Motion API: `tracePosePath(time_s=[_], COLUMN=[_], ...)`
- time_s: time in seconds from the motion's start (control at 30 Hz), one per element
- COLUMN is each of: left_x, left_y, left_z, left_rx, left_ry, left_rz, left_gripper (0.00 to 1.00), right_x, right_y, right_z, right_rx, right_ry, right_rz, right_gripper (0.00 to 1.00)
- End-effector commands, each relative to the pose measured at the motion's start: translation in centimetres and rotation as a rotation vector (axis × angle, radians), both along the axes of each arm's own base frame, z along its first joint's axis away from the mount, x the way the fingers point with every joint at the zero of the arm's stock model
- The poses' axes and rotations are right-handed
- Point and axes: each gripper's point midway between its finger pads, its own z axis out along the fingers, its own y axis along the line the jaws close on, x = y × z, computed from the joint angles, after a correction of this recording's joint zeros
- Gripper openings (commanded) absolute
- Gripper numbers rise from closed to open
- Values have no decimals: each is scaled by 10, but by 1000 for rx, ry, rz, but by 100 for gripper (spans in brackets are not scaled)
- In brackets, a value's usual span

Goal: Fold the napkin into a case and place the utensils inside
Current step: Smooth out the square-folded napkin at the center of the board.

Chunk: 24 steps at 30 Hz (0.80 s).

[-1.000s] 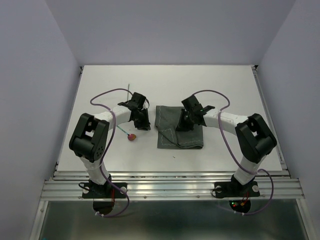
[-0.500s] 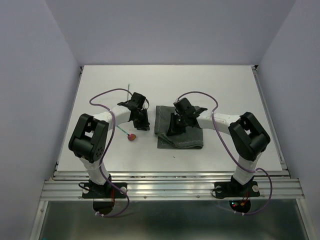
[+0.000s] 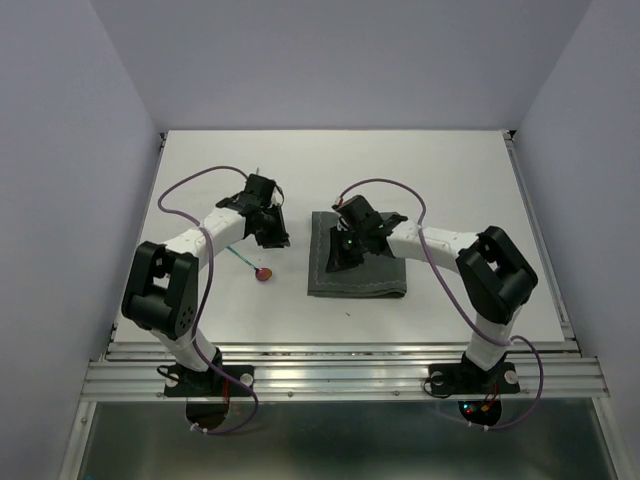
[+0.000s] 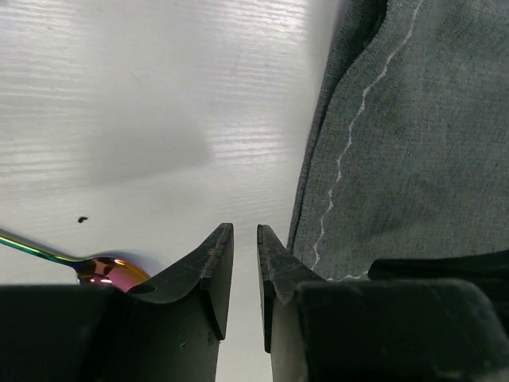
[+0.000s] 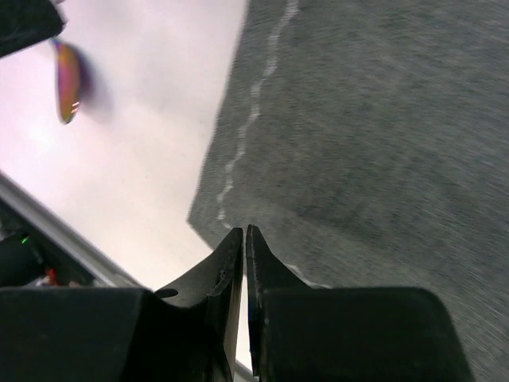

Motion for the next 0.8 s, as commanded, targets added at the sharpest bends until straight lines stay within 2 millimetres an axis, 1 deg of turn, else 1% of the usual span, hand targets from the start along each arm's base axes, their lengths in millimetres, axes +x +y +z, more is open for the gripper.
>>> tracePosePath(time_s=[0.0,0.03,0.07,0.1,0.13,0.17,0.2,0.23,0.27,0.3,0.33,0.37,0.4,0.47,0.5,0.53,0.57,0.67,0.73,0.77], left_x=[1,-1,0,-4,-4,-4,-3,-6,-6,-4,-5,-7,-8,-11,-15,-16,-18,-26,-30,-31], left_y=[-28,-34,-42,-56,-64,-71,-78,-87,-90,-95,-98,-101,-103,-105,-104,-103,-102,-99,-98,-96], left_z=[26,27,29,30,32,33,31,32,30,26,23,20,14,6,-2,-7,-10,-21,-30,-35], left_rx=[-60,-70,-88,-114,-134,-145,-152,-165,-169,-172,-176,-175,-172,-167,-158,-152,-148,-143,-133,-124], left_ry=[-57,-57,-64,-58,-65,-66,-64,-60,-58,-54,-47,-41,-28,-12,9,18,26,54,77,87], left_rz=[-81,-95,-106,-142,-152,-163,-176,-196,-202,-210,-216,-226,-237,-254,-258,-257,-257,-264,-269,-272], left_gripper=[30,30,30,30,30,30,30,30,30,30,30,30,29,29,29,29,29,29,29,29], right_x=[31,34,36,39,39,38,38,36,34,27,24,17,9,-3,-8,-18,-22,-30,-32,-25], right_y=[-32,-40,-57,-68,-85,-93,-101,-109,-116,-129,-133,-135,-142,-143,-144,-149,-152,-162,-165,-162], right_z=[24,25,19,27,20,20,29,29,28,19,23,20,11,6,1,-9,-14,-31,-34,-27], right_rx=[-77,-78,-92,-86,-100,-99,-81,-82,-82,-94,-80,-81,-95,-85,-90,-108,-118,-168,-198,-194], right_ry=[-106,-104,-84,-100,-78,-77,-92,-90,-87,-61,-67,-56,-30,0,18,46,57,79,87,69], right_rz=[-154,-186,-242,-280,-327,-347,-369,-383,-395,-418,-424,-421,-427,-416,-420,-424,-427,-447,-437,-425], right_gripper=[11,11,11,11,11,10,10,10,10,10,11,10,10,10,10,9,10,9,8,8])
